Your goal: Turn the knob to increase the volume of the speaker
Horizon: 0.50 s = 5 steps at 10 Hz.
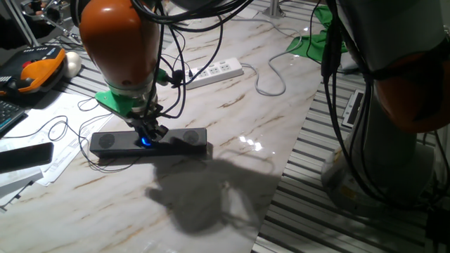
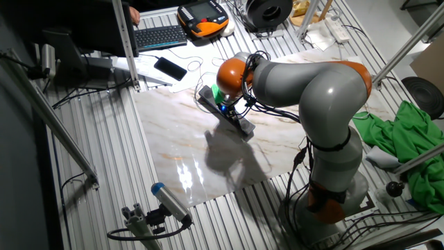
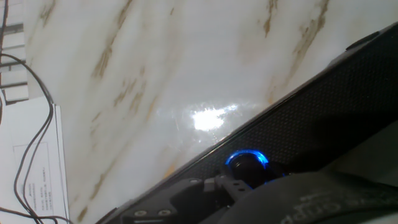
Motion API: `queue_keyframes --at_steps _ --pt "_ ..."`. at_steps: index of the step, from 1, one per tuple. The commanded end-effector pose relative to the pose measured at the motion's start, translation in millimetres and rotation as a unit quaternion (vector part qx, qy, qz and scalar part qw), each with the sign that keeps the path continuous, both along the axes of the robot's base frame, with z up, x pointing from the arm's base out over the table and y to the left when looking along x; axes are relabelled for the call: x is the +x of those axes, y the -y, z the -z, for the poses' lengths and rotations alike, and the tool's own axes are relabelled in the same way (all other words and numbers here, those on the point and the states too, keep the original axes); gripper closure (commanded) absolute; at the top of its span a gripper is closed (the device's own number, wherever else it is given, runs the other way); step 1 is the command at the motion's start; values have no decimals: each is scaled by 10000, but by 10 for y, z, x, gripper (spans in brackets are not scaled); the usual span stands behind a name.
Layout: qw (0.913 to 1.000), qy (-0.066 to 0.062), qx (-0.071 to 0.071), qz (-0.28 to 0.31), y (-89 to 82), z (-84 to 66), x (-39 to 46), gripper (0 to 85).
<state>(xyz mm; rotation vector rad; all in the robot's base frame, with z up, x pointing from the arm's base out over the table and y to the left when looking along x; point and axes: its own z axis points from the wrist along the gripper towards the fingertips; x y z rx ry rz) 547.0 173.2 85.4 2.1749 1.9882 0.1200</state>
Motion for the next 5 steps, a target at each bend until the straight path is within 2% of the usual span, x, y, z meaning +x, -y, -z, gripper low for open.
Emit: queue_keyframes --at_steps 1,4,5 --pt "10000 0 -6 14 1 1 0 510" --pt "10000 -36 14 40 4 -32 7 510" --pt "9999 -122 64 31 0 -95 9 340"
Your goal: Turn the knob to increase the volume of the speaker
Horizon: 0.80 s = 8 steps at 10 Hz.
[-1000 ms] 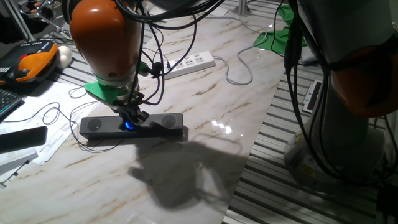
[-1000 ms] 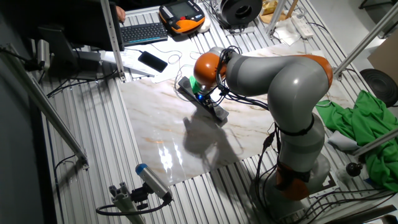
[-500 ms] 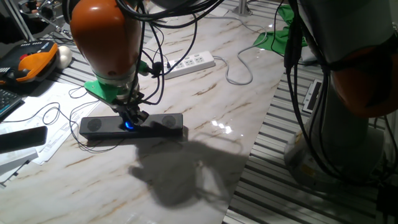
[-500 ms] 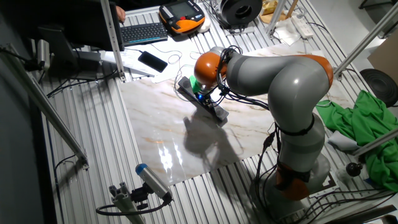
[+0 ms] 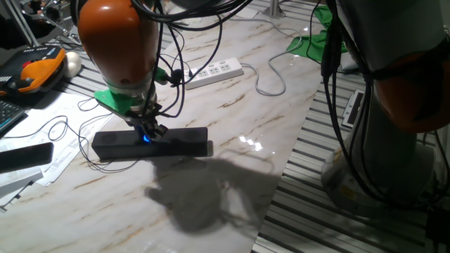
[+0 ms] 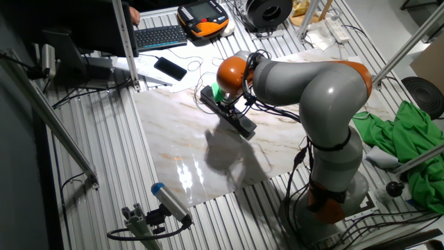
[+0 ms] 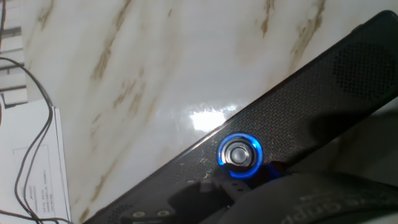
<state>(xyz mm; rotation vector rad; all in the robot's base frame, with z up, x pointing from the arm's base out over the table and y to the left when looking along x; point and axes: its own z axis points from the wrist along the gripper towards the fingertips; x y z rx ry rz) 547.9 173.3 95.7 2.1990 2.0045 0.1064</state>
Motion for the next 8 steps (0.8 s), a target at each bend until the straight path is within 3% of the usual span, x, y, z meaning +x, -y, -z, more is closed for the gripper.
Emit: queue_keyframes --at_steps 1,4,5,7,8 --pt "9999 -75 28 -82 -6 -74 -8 340" --pt "9965 -245 148 -790 -19 -331 -55 340" --pt "9893 -258 162 -1426 -20 -430 -84 510" --pt "9662 -305 290 -2543 -4 -526 -94 510" --pt "9489 -342 335 -3118 11 -576 -92 680"
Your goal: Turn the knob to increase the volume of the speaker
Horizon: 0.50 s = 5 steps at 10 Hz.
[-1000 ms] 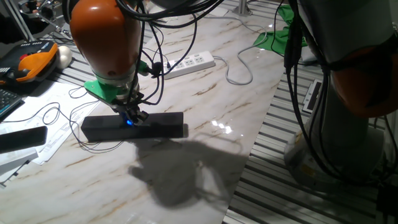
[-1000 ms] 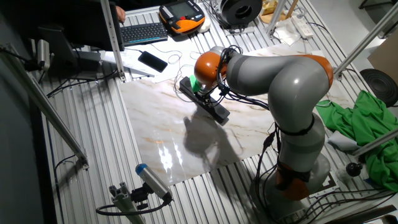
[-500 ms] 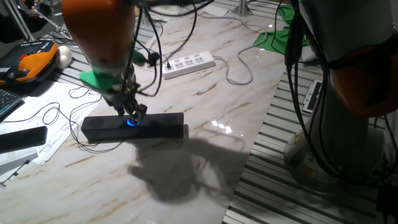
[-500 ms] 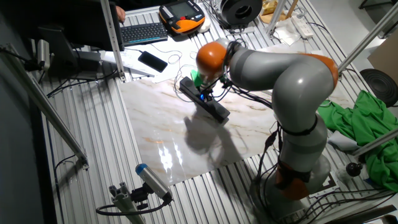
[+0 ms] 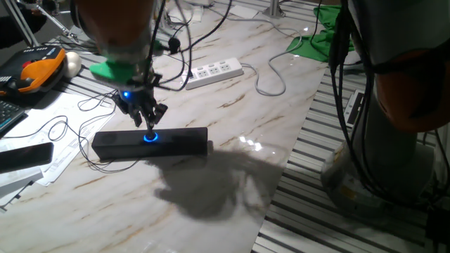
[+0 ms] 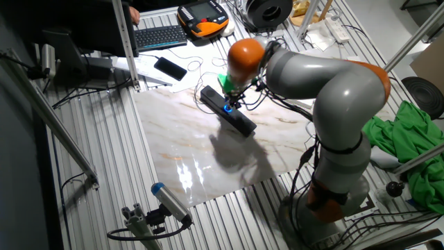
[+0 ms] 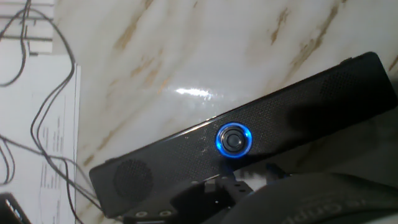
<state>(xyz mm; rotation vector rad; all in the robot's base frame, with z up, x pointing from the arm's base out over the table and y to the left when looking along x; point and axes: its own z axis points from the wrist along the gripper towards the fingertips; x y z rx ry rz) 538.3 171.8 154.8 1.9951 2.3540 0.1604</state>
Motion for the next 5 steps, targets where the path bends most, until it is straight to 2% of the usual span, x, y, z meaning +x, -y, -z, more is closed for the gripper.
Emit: queue_keyframes --at_steps 1,2,3,4,5 --pt "9685 -65 68 -2489 18 -46 9 680" --pt "9551 -176 225 -2951 54 -113 25 680" --pt "9379 -263 352 -3442 101 -187 43 680" --pt "9155 -293 400 -3993 140 -248 49 680" --pt "8884 -233 395 -4568 161 -286 49 850"
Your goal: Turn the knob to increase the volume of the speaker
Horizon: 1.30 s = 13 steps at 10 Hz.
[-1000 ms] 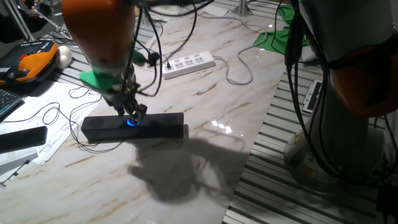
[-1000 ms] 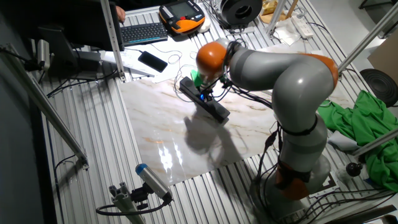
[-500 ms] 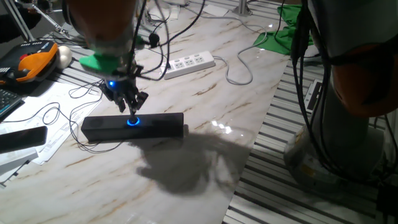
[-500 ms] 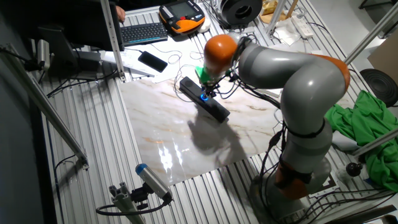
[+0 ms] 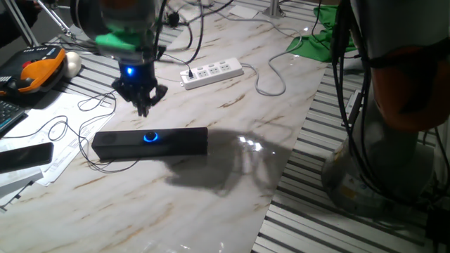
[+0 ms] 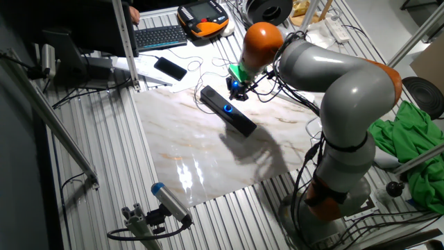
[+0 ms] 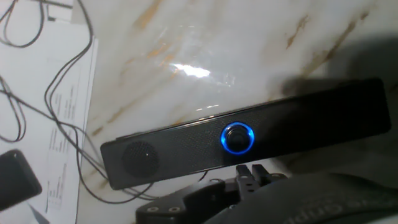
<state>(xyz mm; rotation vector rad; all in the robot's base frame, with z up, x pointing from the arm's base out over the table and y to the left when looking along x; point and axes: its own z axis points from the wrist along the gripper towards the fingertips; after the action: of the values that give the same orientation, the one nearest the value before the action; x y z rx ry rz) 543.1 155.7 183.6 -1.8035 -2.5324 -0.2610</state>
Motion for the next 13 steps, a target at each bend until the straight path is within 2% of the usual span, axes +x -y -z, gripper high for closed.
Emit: queue_keyframes --at_steps 1,2,3,4,5,7,8,9,10,11,13 --pt "9070 71 -79 -4210 4 -6 -4 850" --pt "8882 112 -140 -4591 12 -9 -4 850" --pt "8699 138 -126 -4929 31 -11 2 850" --pt "8360 188 -154 -5483 77 -25 14 850" --pt "8094 127 -155 -5870 133 -66 27 850" --pt "7621 26 -46 -6475 246 -150 49 850" --pt "7295 -75 -188 -6837 308 -175 31 850" --pt "7110 -79 -218 -7028 351 -193 -2 850" --pt "6908 -112 -325 -7222 394 -205 -26 850" --pt "6652 -179 -444 -7452 458 -222 -58 850" --pt "6638 -334 -336 -7464 541 -265 -139 850"
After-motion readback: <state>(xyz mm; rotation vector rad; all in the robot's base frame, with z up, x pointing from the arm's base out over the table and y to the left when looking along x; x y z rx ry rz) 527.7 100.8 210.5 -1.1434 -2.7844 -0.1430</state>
